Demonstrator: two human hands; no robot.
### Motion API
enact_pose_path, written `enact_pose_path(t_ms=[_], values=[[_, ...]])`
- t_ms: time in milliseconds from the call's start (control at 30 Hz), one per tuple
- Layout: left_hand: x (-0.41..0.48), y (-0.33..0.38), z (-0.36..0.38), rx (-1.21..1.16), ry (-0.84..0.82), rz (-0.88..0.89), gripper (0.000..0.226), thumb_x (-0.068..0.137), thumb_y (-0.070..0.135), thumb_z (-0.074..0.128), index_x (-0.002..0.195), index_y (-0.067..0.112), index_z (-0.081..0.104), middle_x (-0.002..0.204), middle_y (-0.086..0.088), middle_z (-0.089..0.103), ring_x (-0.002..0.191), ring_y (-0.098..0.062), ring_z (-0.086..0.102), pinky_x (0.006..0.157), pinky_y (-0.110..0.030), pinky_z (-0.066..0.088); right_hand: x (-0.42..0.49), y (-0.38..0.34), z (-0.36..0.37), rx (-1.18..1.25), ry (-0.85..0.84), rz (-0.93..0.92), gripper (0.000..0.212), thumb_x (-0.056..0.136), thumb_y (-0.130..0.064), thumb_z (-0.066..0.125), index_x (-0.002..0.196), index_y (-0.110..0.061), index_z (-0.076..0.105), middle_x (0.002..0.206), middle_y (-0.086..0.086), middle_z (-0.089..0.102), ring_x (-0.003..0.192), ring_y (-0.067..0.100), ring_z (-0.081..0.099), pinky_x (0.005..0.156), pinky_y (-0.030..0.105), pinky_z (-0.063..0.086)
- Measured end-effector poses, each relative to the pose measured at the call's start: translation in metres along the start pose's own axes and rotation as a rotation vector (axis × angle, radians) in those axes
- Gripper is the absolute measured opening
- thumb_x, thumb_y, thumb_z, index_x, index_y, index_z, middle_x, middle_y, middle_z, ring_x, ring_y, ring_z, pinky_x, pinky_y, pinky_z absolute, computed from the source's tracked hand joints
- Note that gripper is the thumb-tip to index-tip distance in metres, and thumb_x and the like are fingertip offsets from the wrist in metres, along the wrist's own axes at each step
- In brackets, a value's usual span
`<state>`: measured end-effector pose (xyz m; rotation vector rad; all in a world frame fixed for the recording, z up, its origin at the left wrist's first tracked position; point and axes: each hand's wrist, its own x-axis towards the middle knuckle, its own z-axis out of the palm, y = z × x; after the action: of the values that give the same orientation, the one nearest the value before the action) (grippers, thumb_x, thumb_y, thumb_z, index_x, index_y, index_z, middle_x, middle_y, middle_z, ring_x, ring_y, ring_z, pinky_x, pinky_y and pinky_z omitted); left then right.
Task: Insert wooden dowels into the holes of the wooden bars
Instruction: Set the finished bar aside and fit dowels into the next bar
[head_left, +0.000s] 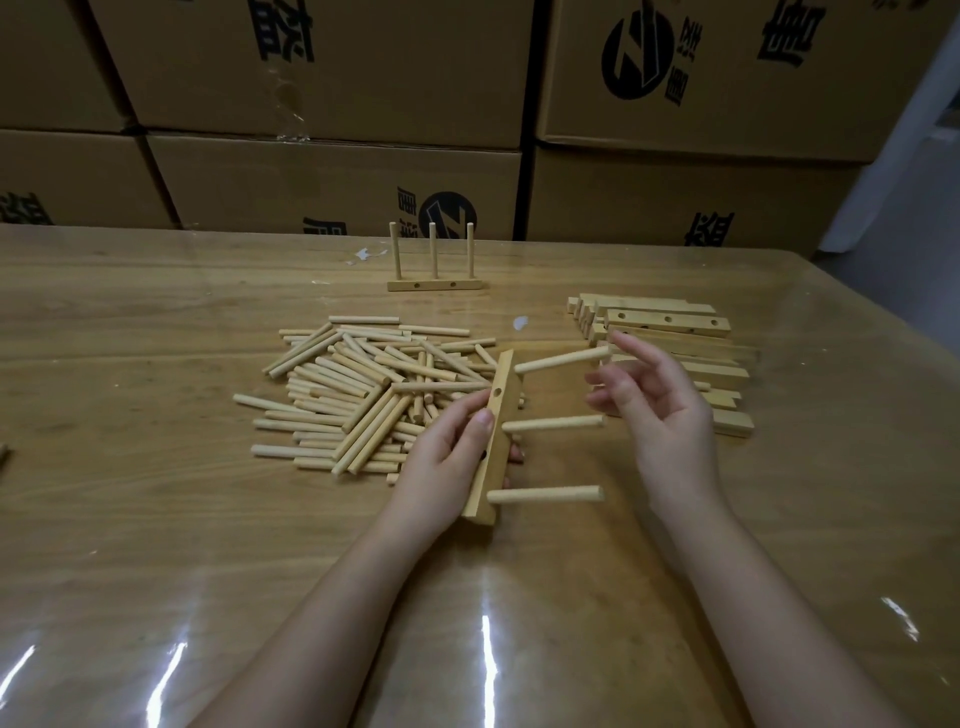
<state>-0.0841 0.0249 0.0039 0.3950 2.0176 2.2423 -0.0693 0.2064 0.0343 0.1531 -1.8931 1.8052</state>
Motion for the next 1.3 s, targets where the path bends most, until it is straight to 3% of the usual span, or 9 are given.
enact_pose_path(t_ms=[167, 267, 367, 500, 667, 767, 900, 1067, 1300], values=[[0.002, 0.003, -0.005, -0.195, 0.074, -0.009, 0.026, 0.101, 0.019, 0.038, 0.117, 0.008, 0.055, 0.083, -0.004, 0.072, 0.065, -0.015, 0.068, 0.053, -0.028, 0.056, -0.005, 0.008, 0.004, -0.105, -0.180, 0.199, 0.020, 0.096, -0.010, 0.044, 0.084, -0.013, 0.060, 0.070, 0.000, 0.066, 0.064, 0.013, 0.062, 0.062, 0.023, 0.051], [0.004, 0.004, -0.005, -0.261, 0.110, 0.008, 0.032, 0.102, 0.015, 0.034, 0.114, -0.009, 0.052, 0.090, -0.012, 0.068, 0.071, -0.018, 0.069, 0.054, -0.028, 0.056, -0.013, 0.006, 0.007, -0.205, -0.423, 0.274, 0.022, 0.091, 0.001, 0.047, 0.087, -0.015, 0.062, 0.076, -0.004, 0.068, 0.064, 0.010, 0.062, 0.061, 0.019, 0.050], [0.007, 0.004, -0.007, -0.367, 0.167, 0.003, 0.030, 0.102, 0.013, 0.033, 0.115, -0.009, 0.049, 0.100, -0.021, 0.062, 0.082, -0.023, 0.070, 0.061, -0.031, 0.058, -0.019, 0.003, 0.013, -0.194, -0.552, 0.306, 0.020, 0.087, -0.003, 0.057, 0.097, -0.020, 0.061, 0.085, -0.003, 0.067, 0.072, 0.011, 0.063, 0.064, 0.021, 0.052], [0.008, 0.005, -0.008, -0.502, 0.192, -0.001, 0.024, 0.101, 0.011, 0.034, 0.116, -0.004, 0.046, 0.097, -0.016, 0.066, 0.087, -0.026, 0.070, 0.071, -0.035, 0.059, -0.030, 0.009, 0.035, -0.244, -0.353, 0.318, 0.031, 0.074, -0.025, 0.074, 0.098, -0.033, 0.055, 0.087, -0.005, 0.063, 0.074, 0.008, 0.061, 0.067, 0.022, 0.052], [0.008, 0.007, -0.006, -0.587, 0.202, -0.007, 0.017, 0.101, 0.008, 0.034, 0.109, -0.001, 0.047, 0.093, -0.014, 0.068, 0.085, -0.026, 0.070, 0.072, -0.034, 0.059, -0.035, 0.017, 0.052, -0.272, -0.172, 0.247, 0.027, 0.074, -0.019, 0.075, 0.088, -0.033, 0.057, 0.078, -0.006, 0.061, 0.071, 0.008, 0.058, 0.064, 0.018, 0.047], [0.007, 0.007, -0.007, -0.582, 0.222, -0.028, 0.020, 0.101, 0.008, 0.035, 0.114, -0.002, 0.046, 0.105, -0.020, 0.065, 0.094, -0.030, 0.067, 0.075, -0.033, 0.059, -0.031, 0.018, 0.052, -0.319, -0.090, 0.179, 0.022, 0.074, -0.015, 0.076, 0.085, -0.029, 0.062, 0.085, -0.006, 0.060, 0.074, 0.006, 0.059, 0.065, 0.010, 0.045], [0.009, 0.005, -0.008, -0.491, 0.232, -0.049, 0.023, 0.099, 0.008, 0.040, 0.116, -0.004, 0.050, 0.114, -0.026, 0.064, 0.105, -0.034, 0.064, 0.084, -0.033, 0.057, -0.016, 0.019, 0.046, -0.351, -0.091, 0.219, 0.018, 0.076, -0.018, 0.074, 0.090, -0.026, 0.067, 0.088, -0.007, 0.062, 0.077, -0.004, 0.057, 0.065, 0.004, 0.041], [0.009, -0.004, 0.001, -0.255, 0.248, -0.015, 0.019, 0.096, 0.002, 0.046, 0.106, 0.015, 0.057, 0.083, -0.002, 0.069, 0.071, -0.019, 0.068, 0.063, -0.027, 0.057, 0.030, 0.015, 0.043, -0.483, -0.148, 0.153, 0.020, 0.078, -0.023, 0.073, 0.097, -0.026, 0.067, 0.091, -0.011, 0.063, 0.080, -0.010, 0.055, 0.066, 0.000, 0.038], [0.003, -0.009, 0.004, -0.096, 0.170, -0.010, 0.022, 0.095, 0.000, 0.047, 0.103, 0.016, 0.059, 0.070, -0.002, 0.068, 0.051, -0.016, 0.059, 0.047, -0.025, 0.050, 0.128, 0.047, 0.071, -0.596, -0.239, 0.199, 0.032, 0.082, -0.030, 0.069, 0.113, -0.022, 0.065, 0.109, -0.004, 0.064, 0.100, 0.013, 0.057, 0.091, 0.033, 0.046]])
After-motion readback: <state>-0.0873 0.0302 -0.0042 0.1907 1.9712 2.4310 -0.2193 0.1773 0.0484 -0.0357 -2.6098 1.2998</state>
